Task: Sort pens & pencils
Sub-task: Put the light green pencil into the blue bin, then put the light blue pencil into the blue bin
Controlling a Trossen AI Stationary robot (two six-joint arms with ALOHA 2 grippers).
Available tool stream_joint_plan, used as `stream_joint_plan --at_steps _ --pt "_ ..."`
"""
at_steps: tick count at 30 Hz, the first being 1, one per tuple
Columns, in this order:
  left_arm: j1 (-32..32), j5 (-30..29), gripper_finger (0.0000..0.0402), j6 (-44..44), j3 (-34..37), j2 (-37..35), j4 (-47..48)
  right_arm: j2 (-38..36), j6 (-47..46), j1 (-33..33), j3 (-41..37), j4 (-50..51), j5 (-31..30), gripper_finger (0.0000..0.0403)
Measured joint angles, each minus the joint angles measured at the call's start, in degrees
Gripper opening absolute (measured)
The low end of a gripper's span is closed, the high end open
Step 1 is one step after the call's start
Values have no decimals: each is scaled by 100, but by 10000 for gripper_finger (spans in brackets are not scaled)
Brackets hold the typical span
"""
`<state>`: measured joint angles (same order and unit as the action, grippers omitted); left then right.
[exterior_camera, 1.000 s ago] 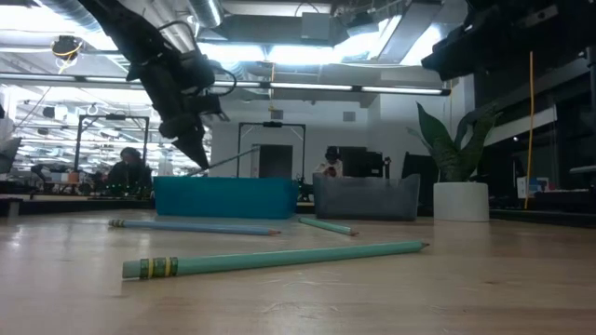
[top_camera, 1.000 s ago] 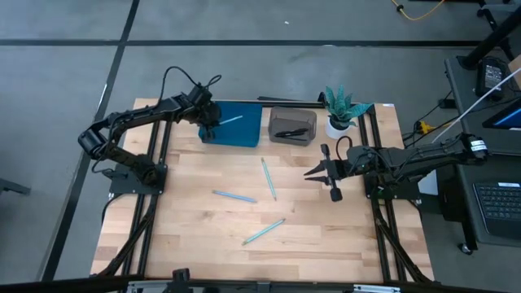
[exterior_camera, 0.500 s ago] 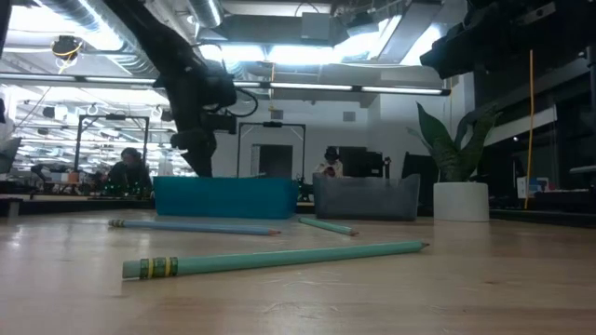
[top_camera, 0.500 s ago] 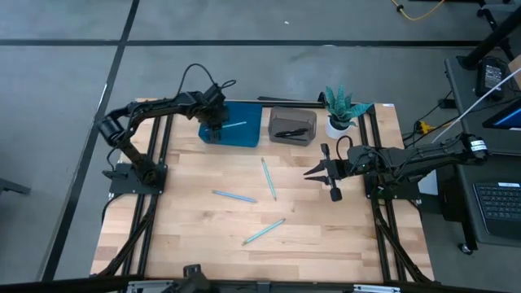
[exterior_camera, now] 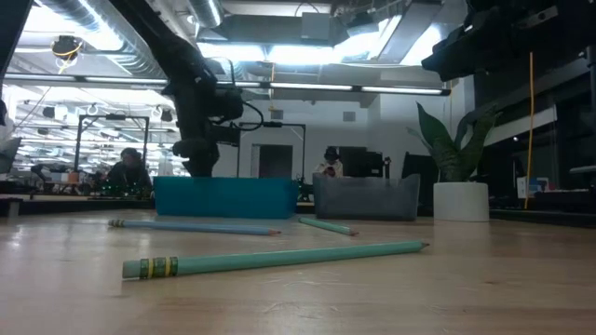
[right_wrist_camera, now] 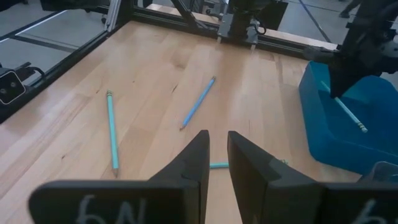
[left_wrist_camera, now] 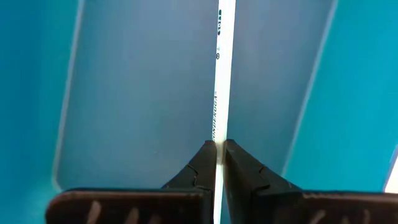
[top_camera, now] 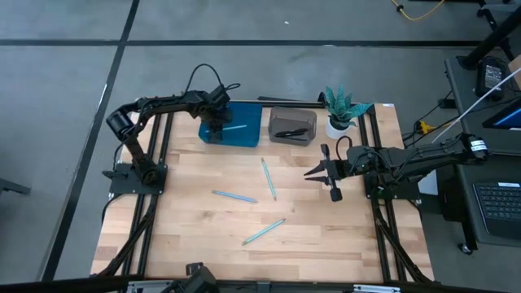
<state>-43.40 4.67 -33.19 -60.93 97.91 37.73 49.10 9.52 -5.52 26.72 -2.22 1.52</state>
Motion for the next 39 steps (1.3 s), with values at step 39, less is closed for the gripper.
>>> stream_joint_plan --at_steps 39 --pt "426 2847 67 410 23 -2077 -325 0 -46 -2 0 48 9 60"
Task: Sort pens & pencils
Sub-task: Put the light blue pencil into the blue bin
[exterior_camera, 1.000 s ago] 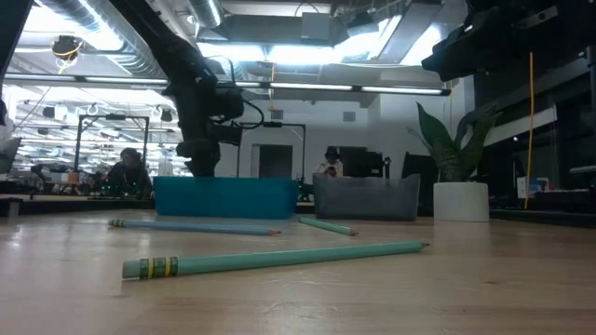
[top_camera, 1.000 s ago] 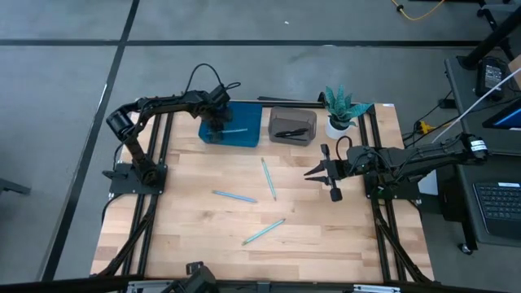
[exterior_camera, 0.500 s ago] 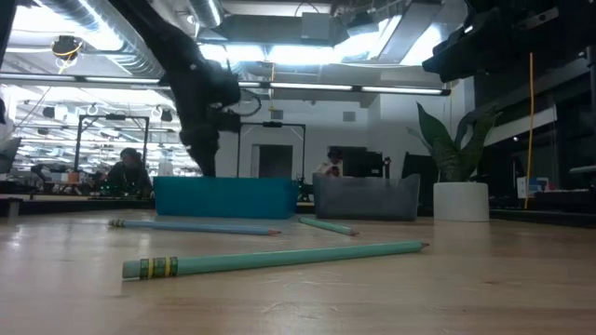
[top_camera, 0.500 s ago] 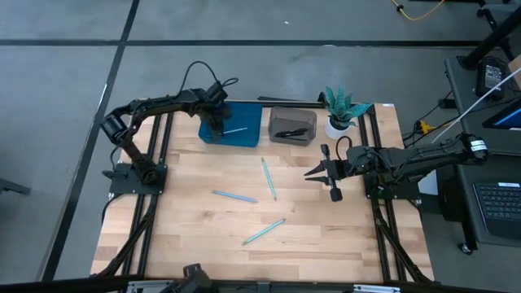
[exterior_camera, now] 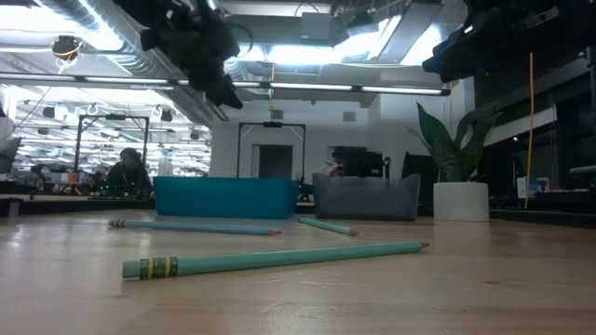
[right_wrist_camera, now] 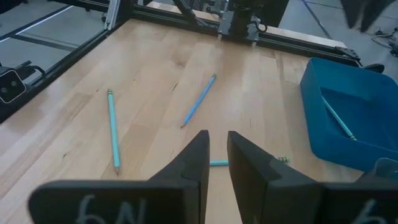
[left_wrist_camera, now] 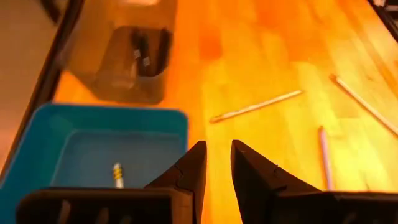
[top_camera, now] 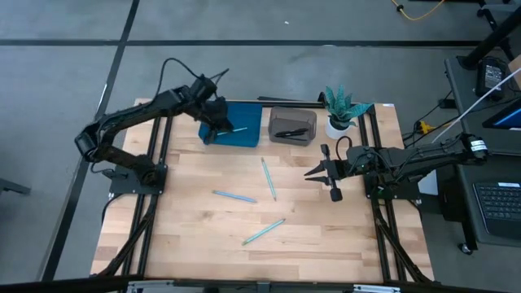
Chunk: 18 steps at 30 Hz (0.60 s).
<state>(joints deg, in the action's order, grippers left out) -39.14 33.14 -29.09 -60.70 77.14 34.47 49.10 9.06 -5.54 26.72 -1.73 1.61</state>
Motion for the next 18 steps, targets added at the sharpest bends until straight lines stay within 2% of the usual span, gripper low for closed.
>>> stream_joint_plan --at_steps 5,8,18 --pt "695 -34 67 -37 153 -21 -287 0 -137 0 0 -5 3 60" --pt "1143 -58 66 -370 275 -18 -329 0 -153 0 0 -7 23 60" --pt "2388 45 66 34 490 -17 -443 0 -190 0 0 -142 116 60"
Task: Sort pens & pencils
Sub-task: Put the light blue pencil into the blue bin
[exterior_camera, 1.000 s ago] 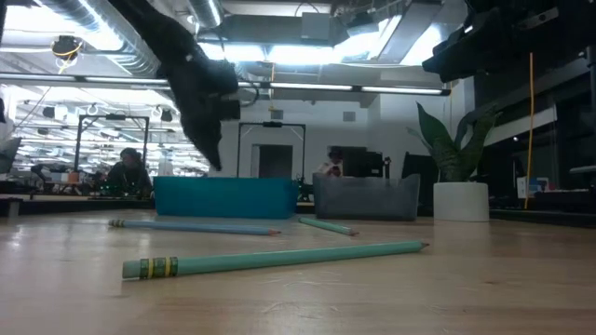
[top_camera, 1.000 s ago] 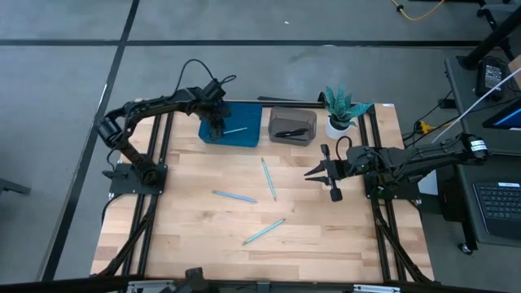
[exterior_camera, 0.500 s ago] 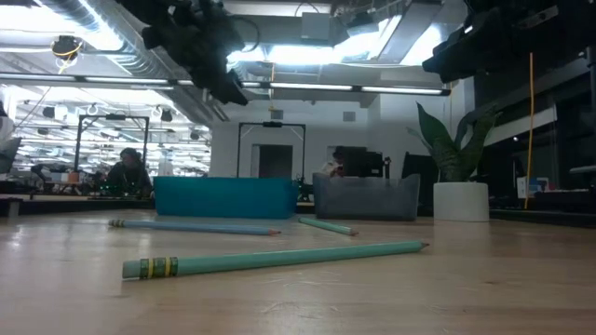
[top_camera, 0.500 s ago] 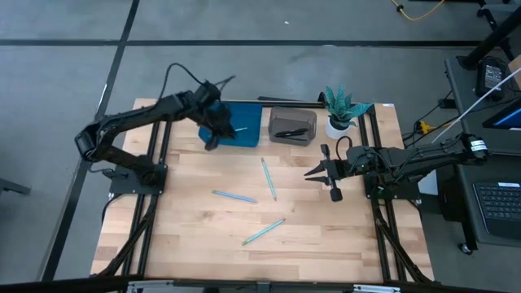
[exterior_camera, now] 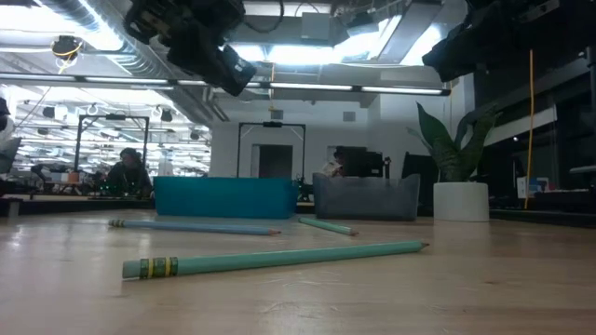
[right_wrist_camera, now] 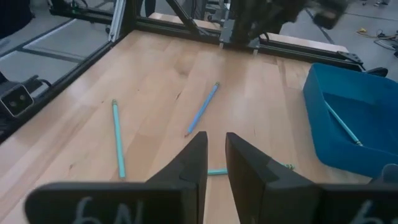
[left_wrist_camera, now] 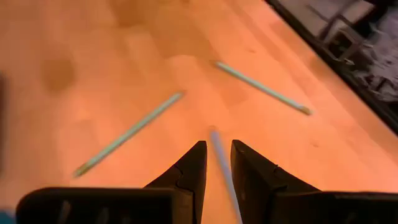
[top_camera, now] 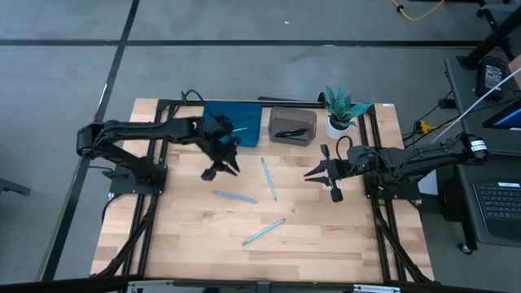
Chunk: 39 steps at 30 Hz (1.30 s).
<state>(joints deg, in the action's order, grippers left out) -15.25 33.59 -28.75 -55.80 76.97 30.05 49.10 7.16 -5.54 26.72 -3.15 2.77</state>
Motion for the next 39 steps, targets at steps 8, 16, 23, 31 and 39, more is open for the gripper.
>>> stream_joint_plan --at_steps 8,16,23,31,39 --pt "630 -591 66 127 1 2 -7 0 -243 0 0 -51 41 60" --pt "1224 -2476 66 872 1 367 -11 0 -236 0 0 -53 41 60" --pt "1673 -2552 66 1083 1 867 -3 0 -238 0 0 -60 41 60" --pt "2346 -3004 66 1516 -1 975 25 0 -221 0 0 -64 41 60" --pt "2687 -3771 66 2002 -1 1073 23 0 -221 -2 0 -86 42 60"
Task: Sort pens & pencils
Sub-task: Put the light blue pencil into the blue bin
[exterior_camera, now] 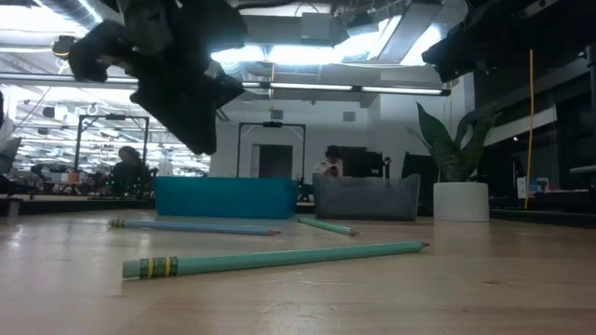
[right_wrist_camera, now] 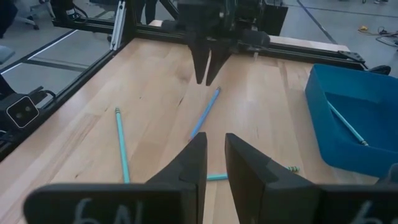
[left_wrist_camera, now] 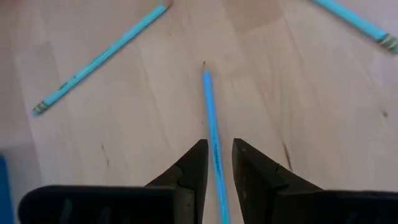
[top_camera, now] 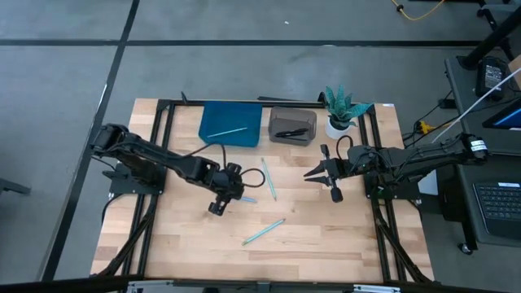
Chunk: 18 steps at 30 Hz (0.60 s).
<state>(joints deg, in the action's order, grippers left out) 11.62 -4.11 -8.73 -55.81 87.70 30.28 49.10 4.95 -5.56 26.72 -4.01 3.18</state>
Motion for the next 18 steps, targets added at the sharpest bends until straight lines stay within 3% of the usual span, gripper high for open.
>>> stream_joint_plan --at_steps 18 --pt "-35 -136 66 418 0 1205 138 0 0 0 0 -7 2 60"
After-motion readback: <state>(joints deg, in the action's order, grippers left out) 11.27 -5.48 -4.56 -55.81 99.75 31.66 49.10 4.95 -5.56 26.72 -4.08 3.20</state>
